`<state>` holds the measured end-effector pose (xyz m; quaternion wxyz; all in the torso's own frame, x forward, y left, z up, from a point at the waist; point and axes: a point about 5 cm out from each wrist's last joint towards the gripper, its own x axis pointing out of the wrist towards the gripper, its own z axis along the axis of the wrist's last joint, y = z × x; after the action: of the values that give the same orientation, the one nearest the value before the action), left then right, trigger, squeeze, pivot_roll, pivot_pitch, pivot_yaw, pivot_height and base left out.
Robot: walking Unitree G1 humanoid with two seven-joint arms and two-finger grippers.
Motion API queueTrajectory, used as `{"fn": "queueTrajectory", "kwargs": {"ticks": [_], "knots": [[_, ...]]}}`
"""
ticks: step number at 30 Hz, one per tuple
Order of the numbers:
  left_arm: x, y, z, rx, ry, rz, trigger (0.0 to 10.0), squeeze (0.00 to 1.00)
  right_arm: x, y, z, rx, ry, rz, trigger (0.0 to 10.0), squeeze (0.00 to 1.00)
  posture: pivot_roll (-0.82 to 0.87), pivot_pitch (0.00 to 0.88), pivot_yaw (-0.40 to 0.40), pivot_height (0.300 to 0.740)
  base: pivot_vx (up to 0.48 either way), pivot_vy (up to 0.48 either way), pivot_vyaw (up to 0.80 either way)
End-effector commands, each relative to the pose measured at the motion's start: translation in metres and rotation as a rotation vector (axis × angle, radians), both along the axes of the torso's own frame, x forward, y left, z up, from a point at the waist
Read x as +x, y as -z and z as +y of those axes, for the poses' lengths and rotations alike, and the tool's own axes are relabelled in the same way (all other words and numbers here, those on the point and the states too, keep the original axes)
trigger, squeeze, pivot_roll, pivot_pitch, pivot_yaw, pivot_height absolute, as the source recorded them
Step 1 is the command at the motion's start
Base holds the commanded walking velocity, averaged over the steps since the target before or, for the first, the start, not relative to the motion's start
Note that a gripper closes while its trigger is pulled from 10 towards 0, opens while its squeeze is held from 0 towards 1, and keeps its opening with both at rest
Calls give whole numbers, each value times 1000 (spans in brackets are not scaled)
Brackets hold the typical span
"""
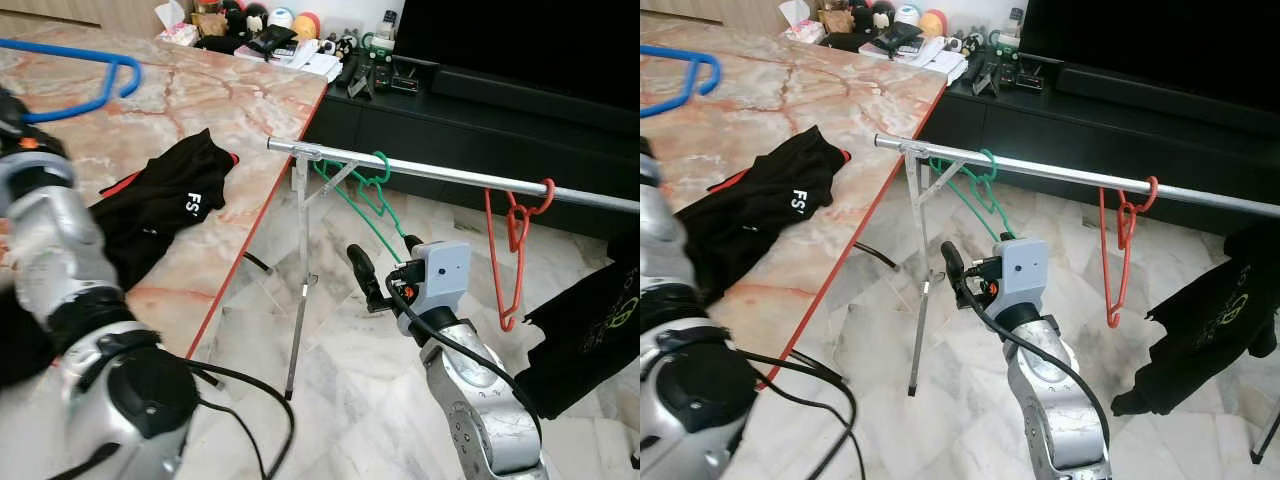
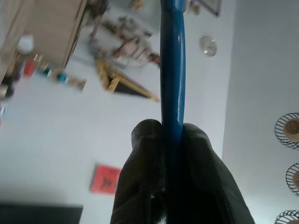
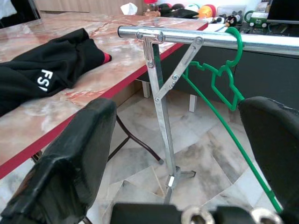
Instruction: Hang hanger
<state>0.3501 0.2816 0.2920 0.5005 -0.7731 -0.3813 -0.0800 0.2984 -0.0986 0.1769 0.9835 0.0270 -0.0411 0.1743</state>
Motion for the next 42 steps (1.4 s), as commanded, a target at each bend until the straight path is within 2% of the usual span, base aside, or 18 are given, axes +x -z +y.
{"fn": "queueTrajectory", "kwargs": {"ticks": [1,3,5,6,7,9,11,12,13,15,17,18,20,23,26,30,33,42], "knots": [[-5,-13,-3,0,12,-49,10000,0,0,2,-6,-10,16,8,10000,0,86,149,-97,740,0,0,0],[-5,-16,-10,20,29,-55,10000,0,0,3,-7,-15,17,11,10000,0,87,149,-99,740,0,0,0],[1,-19,-30,317,47,75,10000,0,1,2,-6,-16,13,8,10000,0,86,145,-100,740,0,0,0],[1,-19,-30,317,47,75,10000,0,1,2,-6,-16,13,8,10000,0,86,145,-100,740,0,0,0],[4,-17,-36,422,57,141,10000,0,1,2,-6,-16,12,6,10000,0,82,145,-100,740,0,0,0],[5,-12,-50,814,-21,295,10000,0,2,0,-6,-13,13,-1,10000,0,85,141,-95,740,0,0,0],[-1,-8,-56,1081,-107,322,10000,0,3,-1,-6,-12,15,-4,10000,0,85,142,-92,740,0,0,0],[-4,-4,-52,1212,-190,375,10000,0,2,0,-6,-12,16,-3,10000,0,87,143,-90,740,0,0,0],[-4,-4,-52,1212,-190,375,10000,0,2,0,-6,-12,16,-3,10000,0,87,143,-90,740,0,0,0],[-11,5,-44,1346,-284,480,10000,0,1,1,-7,-10,17,-1,10000,0,86,149,-90,740,0,0,0],[-22,16,-37,1569,-411,614,10000,0,0,0,-8,-6,27,-12,10000,0,80,150,-87,740,0,0,0],[-22,16,-37,1569,-411,614,10000,0,0,0,-8,-6,27,-12,10000,0,80,150,-87,740,0,0,0],[-48,29,-32,1757,-495,673,10000,0,1,-8,-17,30,85,-59,10000,0,90,162,-78,740,0,0,0],[-68,43,-29,1815,-564,726,10000,0,2,-12,-26,62,152,-87,10000,0,99,166,-73,740,0,0,0],[-74,48,-30,1823,-580,739,10000,0,3,-12,-27,72,168,-94,10000,0,99,166,-73,740,0,0,0],[-96,81,-48,1820,-572,840,10000,0,-4,-16,-28,96,193,-122,10000,0,87,168,-70,740,0,0,0],[-99,91,-53,1785,-555,882,10000,0,-8,-11,-31,94,212,-113,10000,0,86,165,-69,740,0,0,0],[-101,95,-54,1843,-564,898,10000,0,-14,-6,-38,123,276,-103,10000,0,79,151,-52,740,0,-368,0]]}}
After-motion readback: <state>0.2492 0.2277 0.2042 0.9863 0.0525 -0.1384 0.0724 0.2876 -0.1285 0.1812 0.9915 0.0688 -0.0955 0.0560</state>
